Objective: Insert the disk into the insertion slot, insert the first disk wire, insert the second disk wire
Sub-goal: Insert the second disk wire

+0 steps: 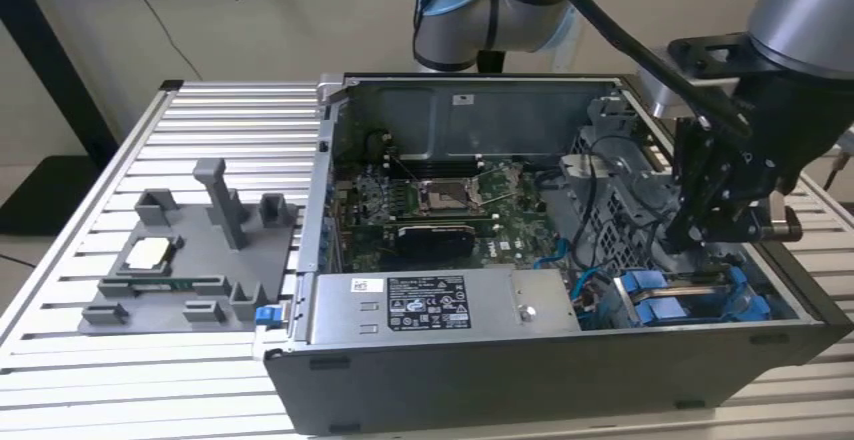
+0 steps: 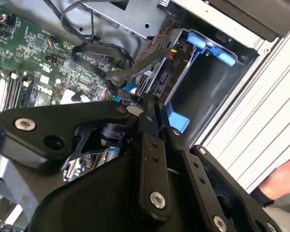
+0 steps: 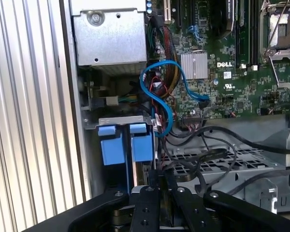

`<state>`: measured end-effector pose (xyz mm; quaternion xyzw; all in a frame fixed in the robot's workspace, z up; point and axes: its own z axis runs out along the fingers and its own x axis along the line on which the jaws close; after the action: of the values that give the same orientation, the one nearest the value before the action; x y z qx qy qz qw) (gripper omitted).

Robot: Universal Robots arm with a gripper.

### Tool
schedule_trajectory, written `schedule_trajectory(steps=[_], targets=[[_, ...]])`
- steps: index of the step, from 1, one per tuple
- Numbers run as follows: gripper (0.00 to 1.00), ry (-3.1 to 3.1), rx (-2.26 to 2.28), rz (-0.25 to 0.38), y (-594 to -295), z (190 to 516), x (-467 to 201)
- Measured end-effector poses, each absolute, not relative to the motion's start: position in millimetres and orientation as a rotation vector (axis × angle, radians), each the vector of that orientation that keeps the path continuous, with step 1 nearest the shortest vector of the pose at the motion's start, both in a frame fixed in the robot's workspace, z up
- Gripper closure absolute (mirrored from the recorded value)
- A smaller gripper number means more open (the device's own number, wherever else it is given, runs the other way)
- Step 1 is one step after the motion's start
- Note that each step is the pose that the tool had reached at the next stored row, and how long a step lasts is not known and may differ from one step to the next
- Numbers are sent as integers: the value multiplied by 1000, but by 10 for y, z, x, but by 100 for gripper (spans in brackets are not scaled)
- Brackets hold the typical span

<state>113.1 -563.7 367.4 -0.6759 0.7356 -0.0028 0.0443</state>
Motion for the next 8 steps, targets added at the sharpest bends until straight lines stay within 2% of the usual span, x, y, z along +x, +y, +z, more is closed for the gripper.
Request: schedule_trajectory(steps=[8], targets=[[84, 2243, -2061, -18, -5639, 3563, 1132]])
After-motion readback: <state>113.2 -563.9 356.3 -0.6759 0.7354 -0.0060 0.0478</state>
